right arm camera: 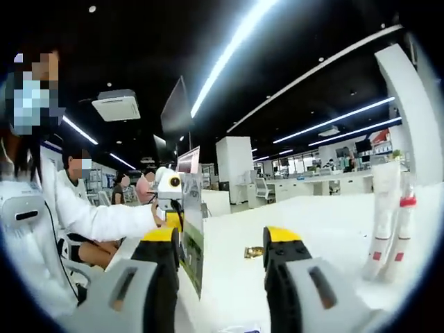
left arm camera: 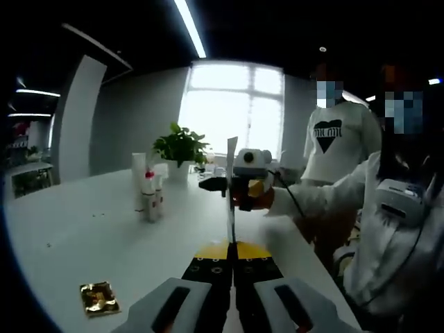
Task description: Arrange the skincare products in the storage area until every visible bottle or jar stands upright without overlapping.
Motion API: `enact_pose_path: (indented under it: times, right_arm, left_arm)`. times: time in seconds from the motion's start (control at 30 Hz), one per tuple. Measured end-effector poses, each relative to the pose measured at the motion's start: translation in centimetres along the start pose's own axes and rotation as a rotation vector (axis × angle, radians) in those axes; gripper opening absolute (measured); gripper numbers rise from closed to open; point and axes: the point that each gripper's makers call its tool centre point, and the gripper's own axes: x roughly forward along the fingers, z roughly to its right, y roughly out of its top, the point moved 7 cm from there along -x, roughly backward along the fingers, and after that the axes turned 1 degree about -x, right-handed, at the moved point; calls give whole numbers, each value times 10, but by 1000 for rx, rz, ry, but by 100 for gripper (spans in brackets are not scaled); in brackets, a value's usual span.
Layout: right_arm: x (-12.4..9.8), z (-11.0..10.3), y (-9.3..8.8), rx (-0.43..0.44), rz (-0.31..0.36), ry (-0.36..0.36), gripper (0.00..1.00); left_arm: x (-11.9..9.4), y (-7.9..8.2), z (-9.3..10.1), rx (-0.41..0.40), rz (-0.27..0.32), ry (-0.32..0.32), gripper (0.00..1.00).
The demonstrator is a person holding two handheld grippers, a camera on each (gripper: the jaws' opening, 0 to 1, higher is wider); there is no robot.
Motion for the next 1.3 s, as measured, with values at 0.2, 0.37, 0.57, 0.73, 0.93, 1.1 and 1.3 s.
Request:
enact_pose_path:
  times: [0.2,0.37,0.57,0.73,0.93,1.1,1.3]
  right_arm:
    - [4,-6,-11,34,-29,44,36]
    - [10,-11,-11,47,-22,91,30]
    - [17,-15,-9,36,-27,109,27]
    - [18,-17,-8,35,-25,117,17]
    - [16,-12,-6,22,-27,121,2]
    - [16,-12,-5,45,-50,116,0]
    - [15,-5,-3,53,-52,86,0]
  left_arm:
    - [0,2,1,-2,16,-9,0]
    - [2,2,4,-7,22,-22,0]
    - [4,3,5,-10,37,-33,0]
    - [4,3,6,-14,41,-35,0]
    - [3,2,5,-23,53,-37,0]
    - [3,1,3,-37,64,-26,0]
    - [6,2,1,-59,79,-15,0]
